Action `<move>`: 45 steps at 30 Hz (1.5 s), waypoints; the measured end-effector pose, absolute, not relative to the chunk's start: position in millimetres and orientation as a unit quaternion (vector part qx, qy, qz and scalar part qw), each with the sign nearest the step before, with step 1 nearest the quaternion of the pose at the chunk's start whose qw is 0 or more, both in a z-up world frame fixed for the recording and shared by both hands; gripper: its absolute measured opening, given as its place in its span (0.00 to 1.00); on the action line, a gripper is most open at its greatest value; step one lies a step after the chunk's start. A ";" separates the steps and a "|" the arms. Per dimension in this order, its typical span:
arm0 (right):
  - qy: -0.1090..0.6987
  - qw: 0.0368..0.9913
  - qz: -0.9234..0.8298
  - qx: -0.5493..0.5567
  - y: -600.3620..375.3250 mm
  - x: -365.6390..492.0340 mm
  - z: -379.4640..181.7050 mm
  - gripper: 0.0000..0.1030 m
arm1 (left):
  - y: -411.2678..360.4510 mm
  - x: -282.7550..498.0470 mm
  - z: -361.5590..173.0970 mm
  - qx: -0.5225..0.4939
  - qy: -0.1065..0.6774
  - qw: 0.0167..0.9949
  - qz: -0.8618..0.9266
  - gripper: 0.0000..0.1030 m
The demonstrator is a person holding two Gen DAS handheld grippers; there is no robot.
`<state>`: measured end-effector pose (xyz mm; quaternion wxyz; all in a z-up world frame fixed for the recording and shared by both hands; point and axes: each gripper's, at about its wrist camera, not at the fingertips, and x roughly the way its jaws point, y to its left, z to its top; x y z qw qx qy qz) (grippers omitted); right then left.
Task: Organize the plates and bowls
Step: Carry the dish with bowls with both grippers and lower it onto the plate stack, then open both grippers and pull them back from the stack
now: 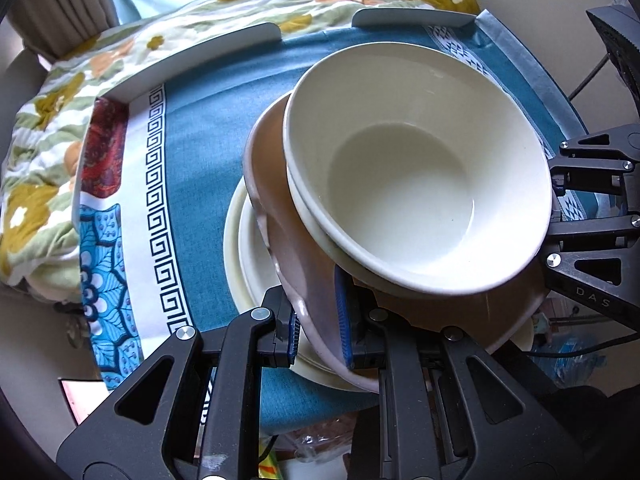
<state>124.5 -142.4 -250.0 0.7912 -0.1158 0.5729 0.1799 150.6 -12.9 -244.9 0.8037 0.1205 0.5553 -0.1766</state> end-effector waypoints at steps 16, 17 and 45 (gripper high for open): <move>0.583 0.789 0.168 -0.096 -139.5 126.2 -260.0 0.16 | -8.5 152.5 -258.4 0.115 0.568 0.796 -0.175 0.19; 0.584 0.788 0.167 -0.095 -139.7 126.6 -260.0 0.16 | -8.0 153.9 -259.4 0.111 0.572 0.794 -0.174 0.20; 0.666 0.729 0.152 -0.042 -146.4 146.4 -251.1 0.20 | -14.9 162.2 -242.6 0.155 0.628 0.729 -0.225 0.38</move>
